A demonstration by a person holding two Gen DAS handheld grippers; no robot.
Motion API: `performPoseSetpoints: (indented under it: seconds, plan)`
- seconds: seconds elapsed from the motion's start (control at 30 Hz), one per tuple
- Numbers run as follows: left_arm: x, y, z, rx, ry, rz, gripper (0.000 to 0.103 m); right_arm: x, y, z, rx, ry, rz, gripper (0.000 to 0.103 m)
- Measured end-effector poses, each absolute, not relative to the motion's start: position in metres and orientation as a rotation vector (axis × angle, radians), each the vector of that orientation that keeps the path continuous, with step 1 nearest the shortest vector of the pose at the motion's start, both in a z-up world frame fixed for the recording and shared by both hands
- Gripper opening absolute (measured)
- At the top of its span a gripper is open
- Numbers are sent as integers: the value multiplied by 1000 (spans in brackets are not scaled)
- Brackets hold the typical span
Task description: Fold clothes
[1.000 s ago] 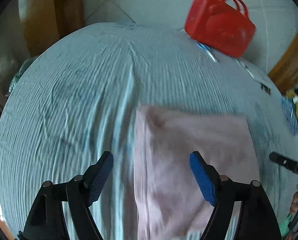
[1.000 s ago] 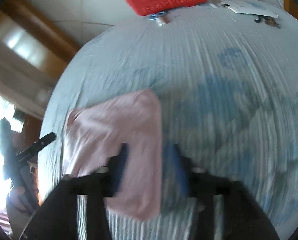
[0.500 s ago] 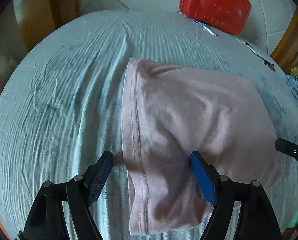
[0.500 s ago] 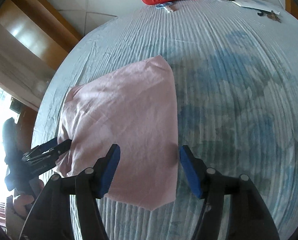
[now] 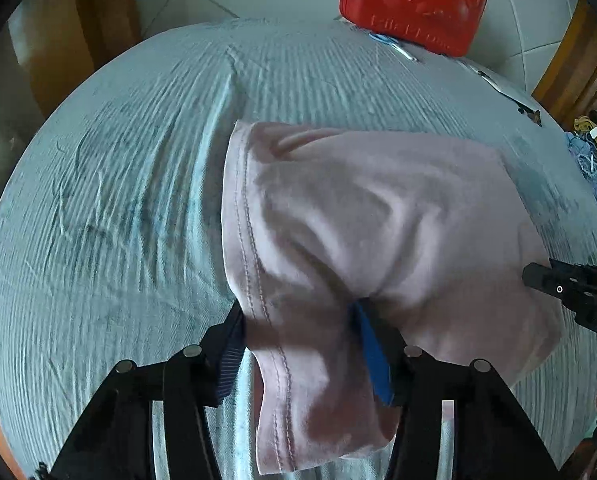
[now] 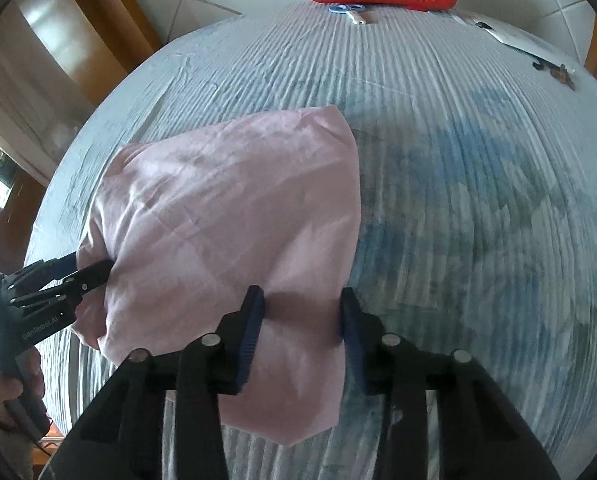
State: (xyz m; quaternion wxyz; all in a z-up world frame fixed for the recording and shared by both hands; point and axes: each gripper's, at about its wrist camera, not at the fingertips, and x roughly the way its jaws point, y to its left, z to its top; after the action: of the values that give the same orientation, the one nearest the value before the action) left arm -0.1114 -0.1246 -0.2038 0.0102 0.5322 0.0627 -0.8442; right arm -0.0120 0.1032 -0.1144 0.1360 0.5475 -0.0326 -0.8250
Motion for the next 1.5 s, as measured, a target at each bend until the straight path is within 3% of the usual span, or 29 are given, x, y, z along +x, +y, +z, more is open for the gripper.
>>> performPoseSetpoints:
  seconds: [0.27, 0.37, 0.5, 0.57, 0.6, 0.63, 0.73, 0.8, 0.9, 1.23, 1.3, 1.5]
  plan:
    - [-132, -126, -203, 1706, 205, -2627, 57, -24, 106, -113, 1543, -83, -2369, 38]
    - [-138, -124, -204, 1703, 218, -2632, 60, -30, 107, -115, 1524, -85, -2355, 46]
    - [-140, -120, -205, 1702, 206, -2633, 62, -37, 105, -116, 1518, -93, -2349, 48]
    - [-137, -120, -205, 1709, 216, -2656, 54, -38, 101, -117, 1517, -73, -2335, 48]
    - [-134, -118, -205, 1730, 237, -2668, 39, -36, 98, -117, 1520, -74, -2308, 39]
    - [-131, -117, -204, 1739, 243, -2679, 34, -33, 96, -117, 1526, -68, -2295, 34]
    - [-131, -114, -205, 1730, 213, -2696, 33, -37, 98, -119, 1528, -107, -2295, 30]
    - [-138, -113, -205, 1738, 217, -2677, 33, -45, 100, -119, 1549, -119, -2301, 19]
    - [-134, -110, -205, 1768, 206, -2670, 28, -41, 96, -118, 1575, -74, -2293, 18]
    - [-134, -104, -205, 1756, 174, -2652, 29, -40, 85, -116, 1627, -14, -2290, 17]
    - [-132, -104, -205, 1743, 204, -2644, 19, -37, 77, -116, 1640, 34, -2316, 15]
    - [-126, -98, -200, 1676, 202, -2648, 15, -29, 79, -114, 1617, 34, -2341, 10]
